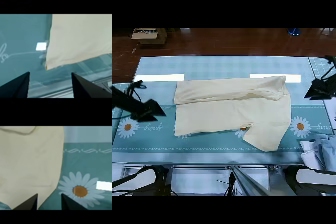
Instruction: Fold the shirts.
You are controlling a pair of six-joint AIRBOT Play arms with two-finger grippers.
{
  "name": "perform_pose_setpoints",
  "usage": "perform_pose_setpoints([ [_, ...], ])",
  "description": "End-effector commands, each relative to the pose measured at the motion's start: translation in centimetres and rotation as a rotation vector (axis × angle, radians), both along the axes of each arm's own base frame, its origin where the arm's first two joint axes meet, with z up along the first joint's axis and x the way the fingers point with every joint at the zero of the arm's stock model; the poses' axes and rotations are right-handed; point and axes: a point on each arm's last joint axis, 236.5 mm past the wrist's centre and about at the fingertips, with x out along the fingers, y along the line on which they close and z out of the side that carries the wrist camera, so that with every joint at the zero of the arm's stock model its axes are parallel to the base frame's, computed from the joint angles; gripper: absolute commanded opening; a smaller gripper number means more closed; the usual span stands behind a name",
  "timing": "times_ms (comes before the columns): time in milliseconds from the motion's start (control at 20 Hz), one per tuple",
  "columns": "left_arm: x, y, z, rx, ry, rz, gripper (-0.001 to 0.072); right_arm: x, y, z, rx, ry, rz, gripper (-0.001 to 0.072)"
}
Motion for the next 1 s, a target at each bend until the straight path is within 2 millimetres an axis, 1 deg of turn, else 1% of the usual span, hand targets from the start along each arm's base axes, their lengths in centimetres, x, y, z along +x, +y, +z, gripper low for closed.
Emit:
perform_pose_setpoints([
  [0, -5.4, -1.8, -2.7, -0.097, 0.121, 0.015, 0.0635, -2.2, 1.8, -1.8, 0.113, -0.045, -0.045, 0.0383],
  [100, -6.0, -2.5, -4.4, -0.099, 0.124, 0.037, 0.0635, -2.4, 2.0, -2.6, 0.101, -0.075, -0.056, 0.0383],
  [200, -5.6, -3.2, -5.5, -0.096, 0.097, 0.066, 0.0633, -2.3, 2.0, -2.8, 0.087, -0.104, -0.073, 0.0383],
  [450, -5.3, -5.0, -7.4, -0.065, 0.09, 0.02, 0.0632, -1.8, 2.0, -1.8, 0.076, -0.152, -0.08, 0.0383],
  [550, -4.3, -5.4, -8.6, -0.029, 0.069, 0.03, 0.0631, -1.7, 2.3, -1.3, 0.084, -0.17, -0.082, 0.0383],
  [650, -2.6, -6.0, -9.4, -0.013, 0.019, 0.061, 0.0631, -1.6, 2.5, -0.6, 0.084, -0.191, -0.083, 0.0384],
  [700, -1.8, -5.9, -9.7, 0.002, -0.006, 0.082, 0.0626, -1.6, 2.5, -0.1, 0.077, -0.205, -0.082, 0.0383],
  [750, -1.3, -5.7, -9.8, 0.016, -0.018, 0.105, 0.0579, -1.7, 2.5, 0.3, 0.069, -0.218, -0.081, 0.0383],
  [800, -1.1, -5.8, -9.8, 0.016, -0.021, 0.11, 0.033, -1.7, 2.5, 0.7, 0.062, -0.23, -0.08, 0.0383],
  [850, -1.3, -5.8, -9.8, 0.012, -0.02, 0.101, 0.0095, -1.7, 2.5, 1.1, 0.057, -0.242, -0.08, 0.0383],
  [900, -1.6, -6.0, -9.7, 0.002, -0.02, 0.068, 0.0017, -1.8, 2.4, 1.3, 0.05, -0.247, -0.078, 0.0384],
  [950, -2.0, -6.2, -9.5, -0.009, -0.015, 0.042, 0.0017, -2.4, 2.1, 1.1, 0.03, -0.227, -0.068, 0.0384],
])
